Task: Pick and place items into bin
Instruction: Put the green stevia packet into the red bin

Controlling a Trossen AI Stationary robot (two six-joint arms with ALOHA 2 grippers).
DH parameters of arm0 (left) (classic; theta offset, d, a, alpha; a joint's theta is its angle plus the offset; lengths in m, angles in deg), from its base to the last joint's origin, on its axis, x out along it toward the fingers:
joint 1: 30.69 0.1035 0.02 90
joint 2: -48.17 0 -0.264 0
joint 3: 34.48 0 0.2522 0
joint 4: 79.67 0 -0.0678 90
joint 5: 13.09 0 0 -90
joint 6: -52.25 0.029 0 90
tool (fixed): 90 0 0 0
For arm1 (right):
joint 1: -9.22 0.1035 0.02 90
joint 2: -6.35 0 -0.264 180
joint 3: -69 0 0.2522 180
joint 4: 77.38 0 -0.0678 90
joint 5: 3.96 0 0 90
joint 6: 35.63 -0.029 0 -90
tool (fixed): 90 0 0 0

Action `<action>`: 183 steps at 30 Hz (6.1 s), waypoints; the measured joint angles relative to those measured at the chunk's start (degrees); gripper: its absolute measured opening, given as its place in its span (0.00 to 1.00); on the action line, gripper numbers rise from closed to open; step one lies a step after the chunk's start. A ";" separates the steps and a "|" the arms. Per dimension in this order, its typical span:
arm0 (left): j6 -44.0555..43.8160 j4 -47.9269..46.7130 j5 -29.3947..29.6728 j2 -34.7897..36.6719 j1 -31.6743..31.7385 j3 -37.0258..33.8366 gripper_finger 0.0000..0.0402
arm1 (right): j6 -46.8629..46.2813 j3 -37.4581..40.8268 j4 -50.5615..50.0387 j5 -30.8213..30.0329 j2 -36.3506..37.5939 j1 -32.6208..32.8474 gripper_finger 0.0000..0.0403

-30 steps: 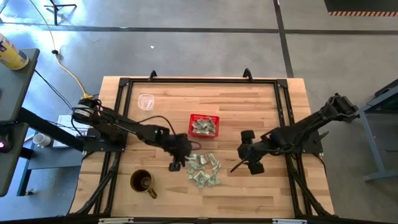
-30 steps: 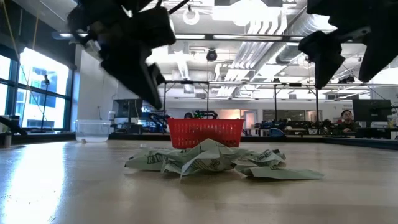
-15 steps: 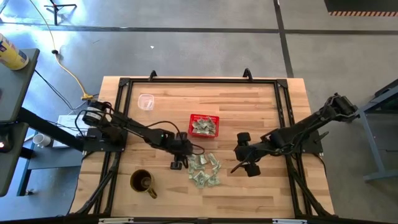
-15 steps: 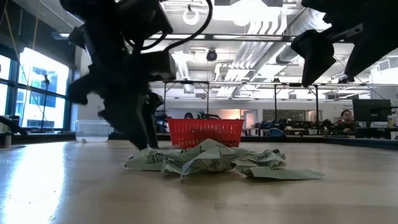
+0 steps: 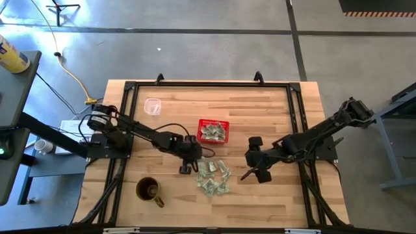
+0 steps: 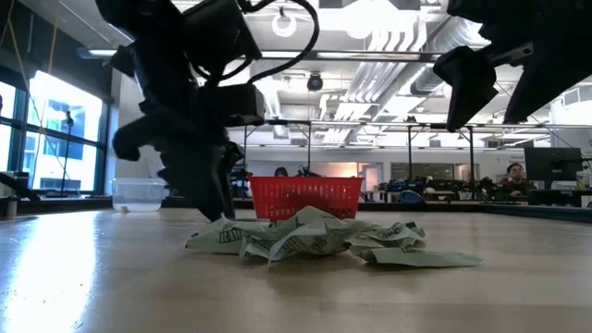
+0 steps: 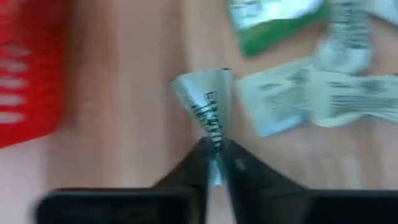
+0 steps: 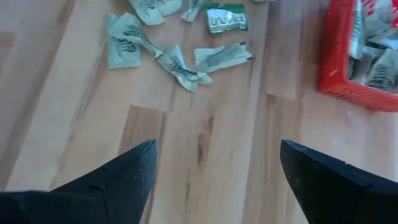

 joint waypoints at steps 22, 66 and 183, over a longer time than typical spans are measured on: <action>1.84 -5.62 -9.75 3.03 18.09 12.01 0.39 | -1.18 -0.04 -1.40 -5.91 0.00 -1.93 0.82; -65.77 -15.54 2.07 -10.62 -9.79 16.61 0.53 | -22.37 -0.26 3.80 2.93 -8.90 -3.04 0.82; -17.85 -43.20 -16.27 -12.60 20.98 42.80 0.51 | -34.53 -0.22 -13.00 -8.66 -5.83 -3.08 0.82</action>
